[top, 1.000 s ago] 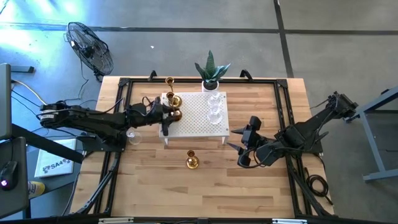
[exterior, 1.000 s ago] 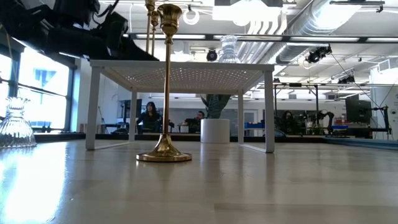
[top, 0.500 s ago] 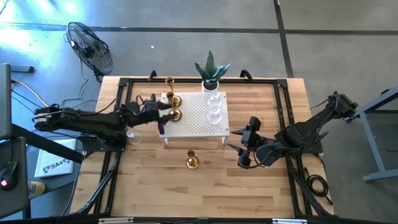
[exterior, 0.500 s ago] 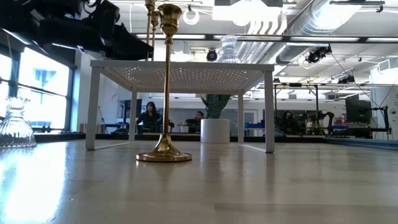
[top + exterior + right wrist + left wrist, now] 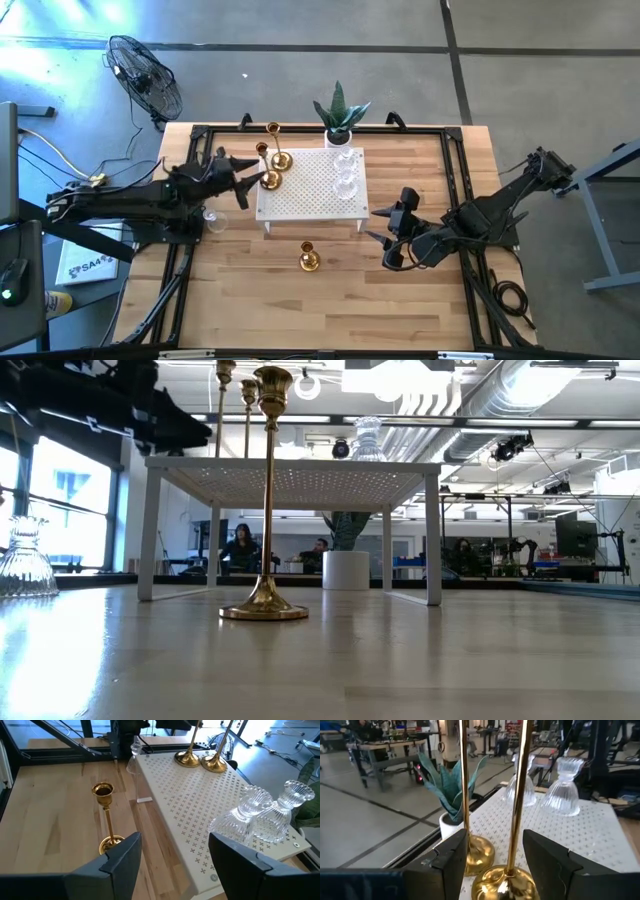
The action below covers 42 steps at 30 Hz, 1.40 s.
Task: Pick & Place candle stick holders
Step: Put the transparent candle holder on the shelf aligned with the other transparent candle holders
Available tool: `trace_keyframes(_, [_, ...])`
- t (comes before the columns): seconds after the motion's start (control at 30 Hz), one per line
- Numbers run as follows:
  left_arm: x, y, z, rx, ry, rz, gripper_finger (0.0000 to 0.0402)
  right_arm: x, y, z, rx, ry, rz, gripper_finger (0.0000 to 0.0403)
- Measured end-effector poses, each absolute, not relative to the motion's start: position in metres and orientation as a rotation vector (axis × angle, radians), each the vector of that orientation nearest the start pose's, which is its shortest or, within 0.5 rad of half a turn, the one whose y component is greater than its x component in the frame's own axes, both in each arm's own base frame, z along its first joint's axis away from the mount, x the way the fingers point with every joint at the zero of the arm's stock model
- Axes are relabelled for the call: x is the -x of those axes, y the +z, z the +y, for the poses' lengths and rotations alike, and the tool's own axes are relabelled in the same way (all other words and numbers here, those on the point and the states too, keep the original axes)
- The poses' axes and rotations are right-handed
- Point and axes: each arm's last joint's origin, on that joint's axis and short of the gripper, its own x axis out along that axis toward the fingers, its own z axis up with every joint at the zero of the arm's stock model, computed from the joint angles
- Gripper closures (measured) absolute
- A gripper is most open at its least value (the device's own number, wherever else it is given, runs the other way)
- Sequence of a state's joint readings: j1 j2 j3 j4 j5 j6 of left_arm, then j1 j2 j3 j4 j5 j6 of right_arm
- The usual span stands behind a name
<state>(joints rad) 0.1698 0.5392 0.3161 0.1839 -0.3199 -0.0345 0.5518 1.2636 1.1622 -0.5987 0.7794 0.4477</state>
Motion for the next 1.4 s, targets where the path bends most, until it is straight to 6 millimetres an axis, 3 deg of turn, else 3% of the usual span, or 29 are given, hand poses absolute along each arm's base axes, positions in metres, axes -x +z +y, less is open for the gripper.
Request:
trace_keyframes(0.37, [-0.135,0.243,0.030,0.056,0.386,0.040,0.0215,-0.230,0.334,0.117,0.005,-0.358,0.471,0.0178])
trace_keyframes(0.67, [-0.124,0.266,0.018,0.076,0.366,0.331,0.0215,-0.230,0.333,0.117,0.005,-0.330,0.493,0.0178])
trace_keyframes(0.93, [-0.092,0.304,0.004,0.141,0.274,0.632,0.0215,-0.229,0.332,0.117,-0.003,-0.332,0.495,0.0178])
trace_keyframes(1.17, [-0.069,0.295,-0.002,0.302,0.249,0.933,0.0215,-0.229,0.332,0.117,-0.016,-0.336,0.492,0.0178])
trace_keyframes(1.4, [-0.082,0.273,-0.005,0.461,0.366,1.095,0.0215,-0.230,0.333,0.117,-0.022,-0.338,0.488,0.0179])
